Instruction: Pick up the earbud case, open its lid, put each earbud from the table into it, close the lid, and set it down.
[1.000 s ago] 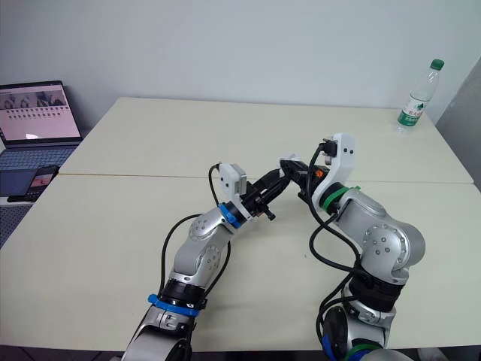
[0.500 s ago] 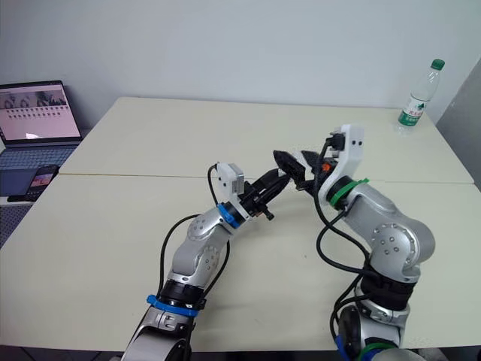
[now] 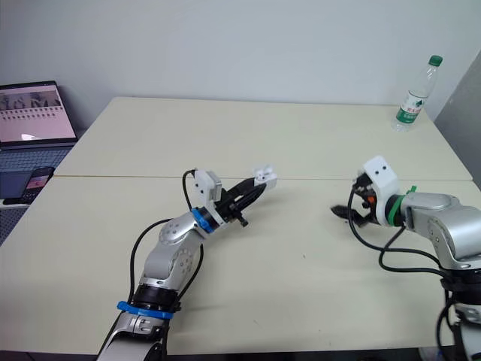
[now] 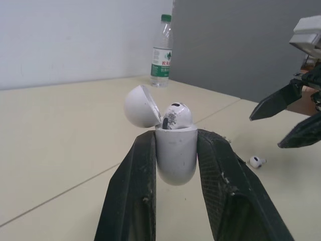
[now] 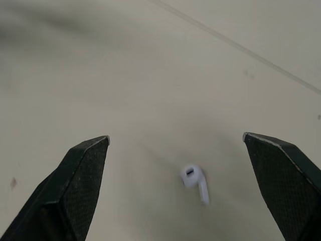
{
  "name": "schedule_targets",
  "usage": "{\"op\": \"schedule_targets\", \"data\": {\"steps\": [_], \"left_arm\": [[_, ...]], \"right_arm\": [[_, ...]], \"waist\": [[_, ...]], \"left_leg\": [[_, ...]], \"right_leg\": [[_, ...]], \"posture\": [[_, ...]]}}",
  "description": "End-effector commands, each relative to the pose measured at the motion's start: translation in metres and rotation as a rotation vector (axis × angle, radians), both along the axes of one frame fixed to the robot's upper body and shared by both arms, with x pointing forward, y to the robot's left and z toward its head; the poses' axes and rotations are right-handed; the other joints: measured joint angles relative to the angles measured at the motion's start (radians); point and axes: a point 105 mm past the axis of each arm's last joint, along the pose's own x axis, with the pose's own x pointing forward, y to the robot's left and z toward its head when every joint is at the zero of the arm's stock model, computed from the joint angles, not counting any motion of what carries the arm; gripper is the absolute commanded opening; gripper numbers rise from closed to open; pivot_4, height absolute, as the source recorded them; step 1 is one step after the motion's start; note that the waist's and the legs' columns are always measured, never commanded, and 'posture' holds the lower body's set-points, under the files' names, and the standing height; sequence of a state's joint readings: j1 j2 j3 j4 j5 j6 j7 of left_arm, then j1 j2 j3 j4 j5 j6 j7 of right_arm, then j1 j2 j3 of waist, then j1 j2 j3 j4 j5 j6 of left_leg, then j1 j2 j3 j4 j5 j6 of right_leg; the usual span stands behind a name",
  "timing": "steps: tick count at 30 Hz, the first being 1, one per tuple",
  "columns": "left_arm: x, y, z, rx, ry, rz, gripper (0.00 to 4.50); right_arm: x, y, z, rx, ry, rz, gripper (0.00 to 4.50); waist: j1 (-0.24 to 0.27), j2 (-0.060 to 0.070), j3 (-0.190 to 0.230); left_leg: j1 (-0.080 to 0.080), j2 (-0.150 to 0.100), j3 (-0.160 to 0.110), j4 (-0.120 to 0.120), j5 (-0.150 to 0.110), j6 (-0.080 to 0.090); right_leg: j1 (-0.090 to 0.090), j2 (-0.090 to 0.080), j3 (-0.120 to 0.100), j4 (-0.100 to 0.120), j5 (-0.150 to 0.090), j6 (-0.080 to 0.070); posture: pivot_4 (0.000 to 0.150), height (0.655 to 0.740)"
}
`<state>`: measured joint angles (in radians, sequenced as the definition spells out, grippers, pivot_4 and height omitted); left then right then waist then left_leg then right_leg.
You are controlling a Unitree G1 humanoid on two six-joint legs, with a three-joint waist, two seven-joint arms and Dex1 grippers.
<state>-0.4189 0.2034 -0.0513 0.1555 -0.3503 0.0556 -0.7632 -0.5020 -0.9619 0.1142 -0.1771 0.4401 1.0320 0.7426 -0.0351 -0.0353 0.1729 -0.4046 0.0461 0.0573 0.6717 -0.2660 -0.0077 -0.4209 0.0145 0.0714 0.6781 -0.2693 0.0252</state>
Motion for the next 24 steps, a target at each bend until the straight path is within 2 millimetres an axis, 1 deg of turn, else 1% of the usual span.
{"op": "schedule_targets", "data": {"steps": [1,3,6,11,13,14,17,18,24], "left_arm": [[-0.009,0.004,0.015,-0.016,-0.059,-0.032,0.84],[-0.013,0.005,0.017,-0.018,-0.054,-0.053,0.84],[-0.021,0.006,0.017,-0.017,-0.034,-0.088,0.84],[-0.029,0.008,0.014,-0.013,-0.003,-0.11,0.84],[-0.03,0.009,0.013,-0.012,0.001,-0.107,0.84],[-0.031,0.009,0.013,-0.011,0.001,-0.106,0.84],[-0.031,0.009,0.013,-0.011,0.002,-0.099,0.84],[-0.031,0.009,0.013,-0.011,0.002,-0.096,0.84],[-0.03,0.011,0.011,-0.009,0.004,-0.086,0.84]], "right_arm": [[0.001,-0.005,-0.011,-0.11,0.053,0.06,4.47],[0.003,-0.005,-0.017,-0.147,0.083,0.092,4.47],[0.011,-0.006,-0.02,-0.172,0.089,0.101,4.47],[0.031,-0.004,-0.02,-0.181,0.07,0.087,4.47],[0.035,-0.001,-0.019,-0.175,0.07,0.09,4.47],[0.037,0.0,-0.02,-0.171,0.072,0.09,4.31],[0.037,0.0,-0.023,-0.174,0.094,0.091,3.59],[0.036,-0.001,-0.024,-0.176,0.104,0.092,3.1],[0.027,-0.004,-0.028,-0.184,0.144,0.095,0.83]], "waist": [[0.0,0.0,0.0],[0.0,0.0,0.0],[0.002,0.0,0.0],[0.002,0.0,0.0],[0.003,0.0,0.0],[0.003,0.0,0.0],[0.004,0.0,0.0],[0.004,0.0,0.0],[0.004,0.0,0.0]], "left_leg": [[0.0,0.0,0.0,0.0,0.0,0.0],[0.0,0.0,0.001,0.0,0.0,0.0],[0.0,0.0,0.001,0.001,0.0,0.0],[0.001,0.0,0.001,0.001,0.0,0.0],[0.0,0.0,0.001,0.0,0.0,0.0],[0.0,0.0,0.0,0.0,0.0,0.0],[0.0,0.0,0.0,0.001,0.0,0.0],[0.0,-0.001,0.0,0.001,0.0,0.0],[0.0,-0.001,0.0,0.002,0.0,0.0]], "right_leg": [[0.0,0.0,0.0,0.0,0.0,0.0],[0.0,0.0,0.0,0.0,0.0,0.0],[0.0,0.0,0.0,0.0,0.0,0.0],[0.0,0.0,0.0,0.0,0.0,0.0],[0.0,0.0,0.0,0.0,0.0,0.0],[0.0,0.0,0.0,0.0,0.0,0.0],[0.0,-0.001,0.0,0.0,0.0,0.0],[0.0,-0.001,0.0,0.0,0.0,0.0],[0.0,-0.002,0.0,0.001,0.0,0.0]], "posture": [[0.15,0.7362],[0.15,0.7362],[0.15,0.7362],[0.15,0.7362],[0.15,0.7362],[0.15,0.7362],[0.15,0.7362],[0.15,0.7362],[0.15,0.7362]]}}
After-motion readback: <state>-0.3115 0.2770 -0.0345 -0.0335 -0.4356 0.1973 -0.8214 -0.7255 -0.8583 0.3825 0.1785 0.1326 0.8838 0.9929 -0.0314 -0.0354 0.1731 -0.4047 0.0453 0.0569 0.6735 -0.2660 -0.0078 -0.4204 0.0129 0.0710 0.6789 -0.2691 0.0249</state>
